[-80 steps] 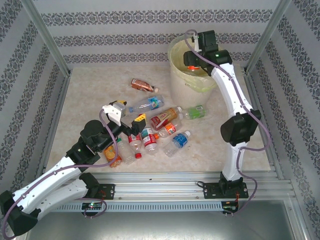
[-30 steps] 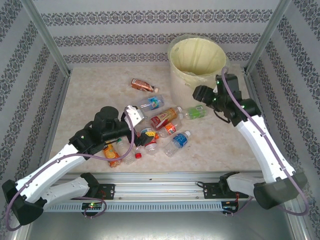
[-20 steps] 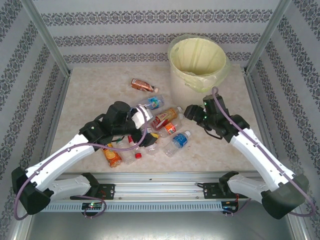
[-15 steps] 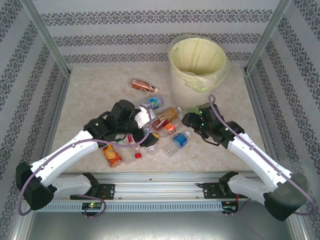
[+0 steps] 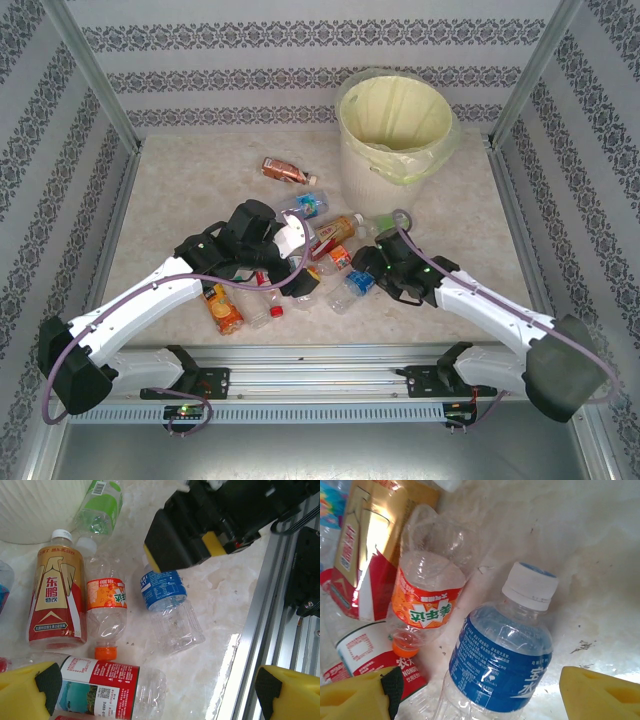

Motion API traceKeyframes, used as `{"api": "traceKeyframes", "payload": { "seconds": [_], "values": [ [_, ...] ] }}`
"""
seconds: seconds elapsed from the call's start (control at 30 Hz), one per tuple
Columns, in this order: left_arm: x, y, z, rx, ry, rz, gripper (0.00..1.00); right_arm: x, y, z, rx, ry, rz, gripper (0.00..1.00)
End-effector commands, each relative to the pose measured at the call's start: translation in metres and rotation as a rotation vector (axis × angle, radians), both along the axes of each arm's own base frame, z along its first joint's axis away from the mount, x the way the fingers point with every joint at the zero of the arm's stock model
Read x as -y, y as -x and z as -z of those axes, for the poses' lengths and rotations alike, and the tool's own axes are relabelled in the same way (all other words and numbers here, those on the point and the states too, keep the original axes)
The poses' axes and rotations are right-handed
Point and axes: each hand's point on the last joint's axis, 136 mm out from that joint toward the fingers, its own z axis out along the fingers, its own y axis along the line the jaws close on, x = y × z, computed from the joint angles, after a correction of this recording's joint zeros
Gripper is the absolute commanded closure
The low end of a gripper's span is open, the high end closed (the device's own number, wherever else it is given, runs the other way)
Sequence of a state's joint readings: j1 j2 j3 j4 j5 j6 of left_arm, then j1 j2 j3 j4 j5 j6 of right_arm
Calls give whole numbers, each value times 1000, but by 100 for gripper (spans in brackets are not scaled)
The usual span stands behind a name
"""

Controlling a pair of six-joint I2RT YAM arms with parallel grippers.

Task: Put the plastic bottles in the bin

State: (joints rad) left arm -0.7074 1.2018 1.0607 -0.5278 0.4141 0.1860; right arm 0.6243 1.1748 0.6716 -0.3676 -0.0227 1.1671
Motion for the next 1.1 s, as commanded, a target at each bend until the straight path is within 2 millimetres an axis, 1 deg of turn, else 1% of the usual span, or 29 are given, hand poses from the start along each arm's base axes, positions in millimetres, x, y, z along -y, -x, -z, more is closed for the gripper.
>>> {"api": "traceKeyframes", "payload": {
  "seconds": [0.0,0.1,0.23,0.37,0.6,0.8,0.9,1.0,1.07],
  "values": [
    [5,5,-5,-16,20,19,0,-16,-3,9,3,-40,-11,18],
    [7,6,-5,-19,29,25,0,-24,-3,20,-20,-33,-32,18],
    [8,7,-6,-22,35,26,0,-29,-1,35,-50,-25,-33,19],
    [10,7,-9,-21,61,27,0,-28,1,48,-68,-10,-18,20],
    [12,8,-11,-16,81,31,0,-25,-3,61,-65,1,11,23],
    [15,8,-25,16,159,21,0,-23,-6,66,-57,21,15,29],
    [17,12,-33,28,201,37,0,-21,-6,65,-47,27,17,34],
    [18,15,-36,31,219,52,0,-16,-8,59,-20,45,23,40],
    [18,16,-37,30,223,54,0,-12,-11,50,10,60,20,42]
  ]
}}
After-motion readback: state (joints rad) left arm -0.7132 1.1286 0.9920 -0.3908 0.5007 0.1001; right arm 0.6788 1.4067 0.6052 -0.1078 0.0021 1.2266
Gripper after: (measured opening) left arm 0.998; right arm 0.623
